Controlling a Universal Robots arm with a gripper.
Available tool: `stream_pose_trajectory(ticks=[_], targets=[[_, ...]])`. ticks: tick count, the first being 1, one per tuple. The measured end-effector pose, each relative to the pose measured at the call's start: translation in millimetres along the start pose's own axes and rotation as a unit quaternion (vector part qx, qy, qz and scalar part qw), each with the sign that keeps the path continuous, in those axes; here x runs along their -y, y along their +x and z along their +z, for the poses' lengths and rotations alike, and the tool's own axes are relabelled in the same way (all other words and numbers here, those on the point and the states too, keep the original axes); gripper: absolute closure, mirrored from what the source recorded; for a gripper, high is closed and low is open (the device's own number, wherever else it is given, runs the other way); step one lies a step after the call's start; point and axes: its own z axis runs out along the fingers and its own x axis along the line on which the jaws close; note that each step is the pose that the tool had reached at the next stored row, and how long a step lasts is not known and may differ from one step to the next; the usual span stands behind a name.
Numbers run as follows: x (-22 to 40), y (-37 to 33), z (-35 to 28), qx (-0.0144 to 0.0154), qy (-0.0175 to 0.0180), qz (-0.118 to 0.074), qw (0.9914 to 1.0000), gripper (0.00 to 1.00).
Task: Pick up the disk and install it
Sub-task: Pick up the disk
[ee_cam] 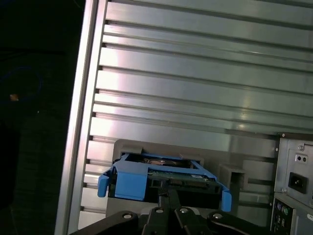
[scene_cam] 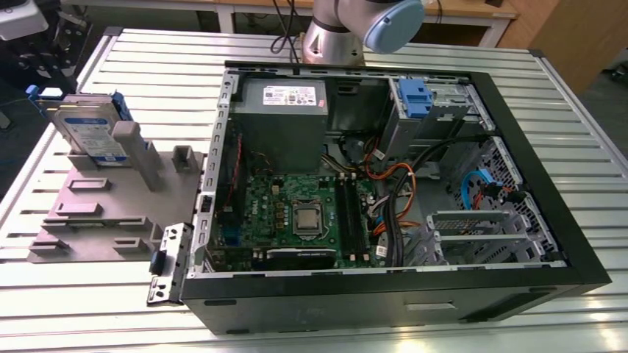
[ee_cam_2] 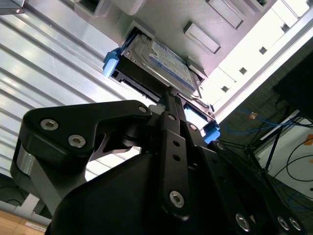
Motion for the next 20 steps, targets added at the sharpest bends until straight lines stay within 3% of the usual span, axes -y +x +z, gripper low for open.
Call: stream_pose_trajectory(ticks=[3, 6, 13, 20], targets=[[0.0, 0.0, 0.0, -0.0005, -0.0006, -0.022, 0.99975, 0.89], [0.0, 0.0, 0.0, -0.0006, -0.0007, -0.027, 0.99964, 0.89], [0.0, -0.2, 0.3, 0.0001, 0.0001, 0.005, 0.99999, 0.89], [0.0, -0.2, 0.3, 0.0001, 0.0001, 0.005, 0.99999, 0.89]])
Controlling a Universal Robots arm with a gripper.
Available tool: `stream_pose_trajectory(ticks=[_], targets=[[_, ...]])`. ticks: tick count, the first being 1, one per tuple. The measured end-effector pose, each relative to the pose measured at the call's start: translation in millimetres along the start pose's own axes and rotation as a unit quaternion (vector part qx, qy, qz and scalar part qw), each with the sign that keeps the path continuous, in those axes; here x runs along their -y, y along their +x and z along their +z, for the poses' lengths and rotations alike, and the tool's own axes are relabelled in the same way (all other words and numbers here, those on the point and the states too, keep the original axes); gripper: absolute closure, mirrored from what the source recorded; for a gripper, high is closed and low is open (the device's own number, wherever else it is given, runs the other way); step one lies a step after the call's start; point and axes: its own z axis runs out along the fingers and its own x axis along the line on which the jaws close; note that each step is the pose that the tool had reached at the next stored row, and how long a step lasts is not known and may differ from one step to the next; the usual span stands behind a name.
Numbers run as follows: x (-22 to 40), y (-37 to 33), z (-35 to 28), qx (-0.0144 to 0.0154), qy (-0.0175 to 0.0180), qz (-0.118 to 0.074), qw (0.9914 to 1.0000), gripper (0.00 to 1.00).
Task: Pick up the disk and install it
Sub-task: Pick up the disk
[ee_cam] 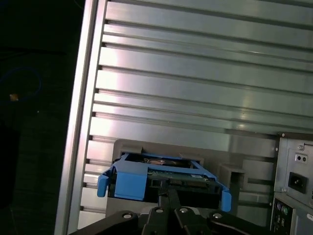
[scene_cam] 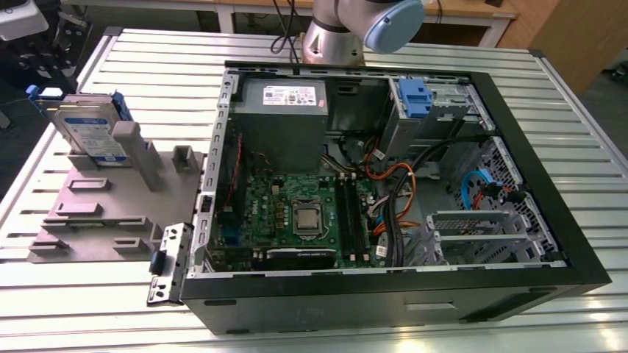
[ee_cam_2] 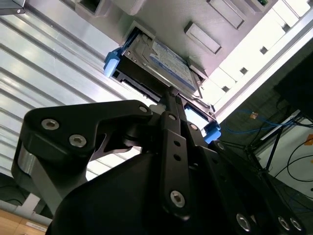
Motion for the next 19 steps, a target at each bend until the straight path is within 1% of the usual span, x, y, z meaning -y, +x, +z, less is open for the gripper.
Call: stream_pose_trajectory(ticks=[2, 5, 8, 10, 13, 15, 17, 19], targets=[[0.0, 0.0, 0.0, 0.0000, -0.0001, -0.003, 1.00000, 0.89], [-0.1, 0.0, 0.1, -0.0005, -0.0006, -0.022, 0.99977, 0.89], [0.0, 0.0, 0.1, -0.0011, -0.0013, -0.047, 0.99890, 0.89], [0.0, 0.0, 0.2, -0.0014, -0.0018, -0.064, 0.99797, 0.89], [0.0, 0.0, 0.3, -0.0020, -0.0025, -0.089, 0.99599, 0.89], [0.0, 0.0, 0.3, -0.0024, -0.0029, -0.106, 0.99438, 0.89], [0.0, 0.0, 0.4, -0.0027, -0.0034, -0.122, 0.99254, 0.89], [0.0, 0.0, 0.5, -0.0031, -0.0038, -0.138, 0.99036, 0.89]])
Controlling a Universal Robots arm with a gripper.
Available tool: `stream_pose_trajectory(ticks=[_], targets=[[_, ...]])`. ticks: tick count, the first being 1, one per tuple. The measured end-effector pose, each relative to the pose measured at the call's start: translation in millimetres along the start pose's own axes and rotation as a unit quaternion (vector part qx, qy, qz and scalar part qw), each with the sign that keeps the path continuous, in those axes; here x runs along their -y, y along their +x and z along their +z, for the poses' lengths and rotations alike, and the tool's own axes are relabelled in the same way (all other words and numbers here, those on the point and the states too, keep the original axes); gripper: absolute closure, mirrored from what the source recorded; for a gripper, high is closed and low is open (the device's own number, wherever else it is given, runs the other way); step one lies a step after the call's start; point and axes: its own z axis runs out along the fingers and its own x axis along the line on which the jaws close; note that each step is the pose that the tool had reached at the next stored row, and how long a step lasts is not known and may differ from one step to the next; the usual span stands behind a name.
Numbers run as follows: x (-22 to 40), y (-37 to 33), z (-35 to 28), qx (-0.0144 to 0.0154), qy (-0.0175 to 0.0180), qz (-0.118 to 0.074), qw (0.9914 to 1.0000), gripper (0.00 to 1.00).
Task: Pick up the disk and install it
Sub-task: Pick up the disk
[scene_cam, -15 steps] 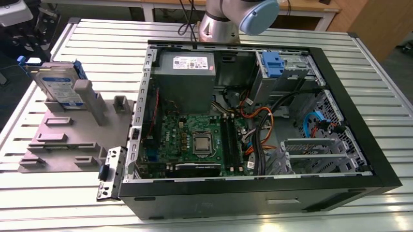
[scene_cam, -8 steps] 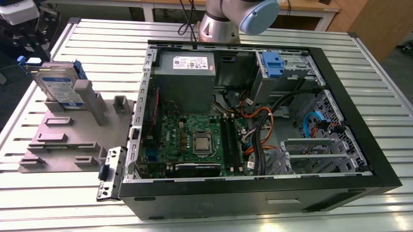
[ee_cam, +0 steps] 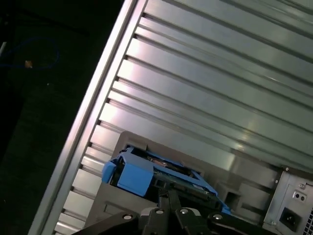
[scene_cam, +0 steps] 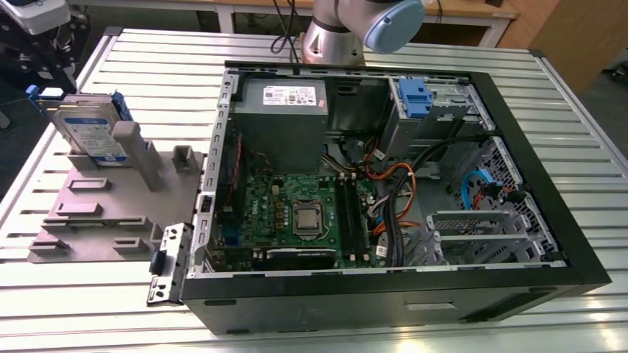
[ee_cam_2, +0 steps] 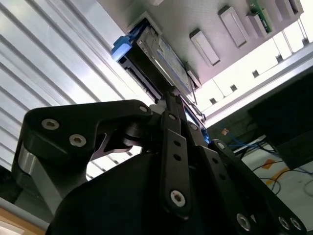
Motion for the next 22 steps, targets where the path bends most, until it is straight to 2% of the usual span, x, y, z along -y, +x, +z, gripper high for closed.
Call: stream_pose_trajectory(ticks=[3, 6, 9, 12, 13, 14, 15, 18, 22], targets=[[0.0, 0.0, 0.2, -0.0005, -0.0005, -0.021, 0.99978, 0.89], [0.0, 0.0, 0.4, -0.0010, -0.0009, -0.041, 0.99915, 0.89], [0.0, 0.0, 0.6, -0.0016, -0.0012, -0.061, 0.99814, 0.89], [0.0, 0.0, 0.8, -0.0022, -0.0015, -0.081, 0.99669, 0.89], [0.0, 0.0, 0.9, -0.0025, -0.0017, -0.095, 0.99546, 0.89], [0.0, 0.0, 1.0, -0.0028, -0.0017, -0.102, 0.99480, 0.89], [0.0, 0.0, 1.2, -0.0032, -0.0018, -0.115, 0.99332, 0.89], [0.1, 0.0, 1.4, -0.0039, -0.0018, -0.135, 0.99077, 0.89], [0.1, 0.1, 1.8, -0.0051, -0.0015, -0.164, 0.98651, 0.89]])
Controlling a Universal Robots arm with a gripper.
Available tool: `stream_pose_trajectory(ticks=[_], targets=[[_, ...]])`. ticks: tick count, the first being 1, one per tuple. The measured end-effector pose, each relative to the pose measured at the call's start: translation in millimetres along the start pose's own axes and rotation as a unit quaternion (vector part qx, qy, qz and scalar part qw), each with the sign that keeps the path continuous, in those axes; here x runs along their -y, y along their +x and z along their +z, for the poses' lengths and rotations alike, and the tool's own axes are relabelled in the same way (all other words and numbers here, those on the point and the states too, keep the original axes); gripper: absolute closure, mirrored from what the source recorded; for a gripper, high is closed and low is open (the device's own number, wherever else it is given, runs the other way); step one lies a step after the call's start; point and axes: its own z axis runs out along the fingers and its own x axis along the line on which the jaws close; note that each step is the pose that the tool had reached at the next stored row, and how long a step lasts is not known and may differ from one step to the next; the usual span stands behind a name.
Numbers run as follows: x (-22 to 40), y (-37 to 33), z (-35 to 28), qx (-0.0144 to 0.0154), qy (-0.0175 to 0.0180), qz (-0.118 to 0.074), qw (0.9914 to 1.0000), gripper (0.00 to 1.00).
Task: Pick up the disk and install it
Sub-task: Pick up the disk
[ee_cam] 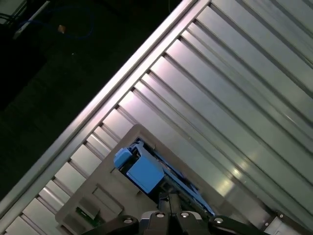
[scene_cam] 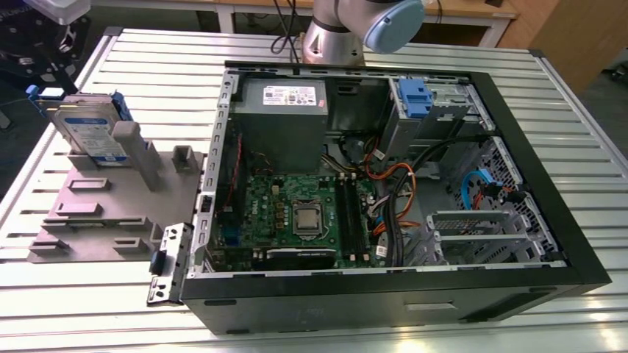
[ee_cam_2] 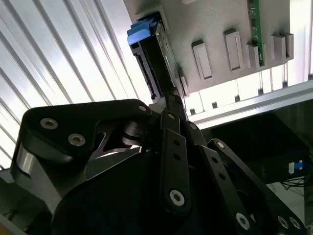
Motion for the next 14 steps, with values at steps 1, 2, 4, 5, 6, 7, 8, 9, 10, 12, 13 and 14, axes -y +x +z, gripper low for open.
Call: stream_pose_trajectory(ticks=[1, 2, 4, 5, 6, 7, 8, 9, 10, 12, 13, 14], targets=[[0.0, 0.0, 0.1, -0.0003, 0.0000, -0.007, 0.99998, 0.89], [0.0, 0.0, 0.2, -0.0006, 0.0000, -0.014, 0.99990, 0.89], [0.0, 0.0, 0.4, -0.0013, 0.0003, -0.028, 0.99960, 0.89], [0.0, 0.0, 0.6, -0.0018, 0.0005, -0.036, 0.99934, 0.89], [0.0, 0.0, 0.6, -0.0023, 0.0006, -0.044, 0.99905, 0.89], [0.0, 0.0, 0.8, -0.0027, 0.0008, -0.051, 0.99870, 0.89], [0.0, 0.0, 0.9, -0.0032, 0.0011, -0.058, 0.99829, 0.89], [0.0, 0.0, 1.1, -0.0037, 0.0013, -0.066, 0.99783, 0.89], [0.0, 0.0, 1.2, -0.0042, 0.0015, -0.073, 0.99730, 0.89], [0.0, 0.0, 1.4, -0.0052, 0.0020, -0.089, 0.99602, 0.89], [0.0, 0.0, 1.5, -0.0056, 0.0021, -0.096, 0.99533, 0.89], [0.0, 0.1, 1.6, -0.0059, 0.0021, -0.104, 0.99455, 0.89]])
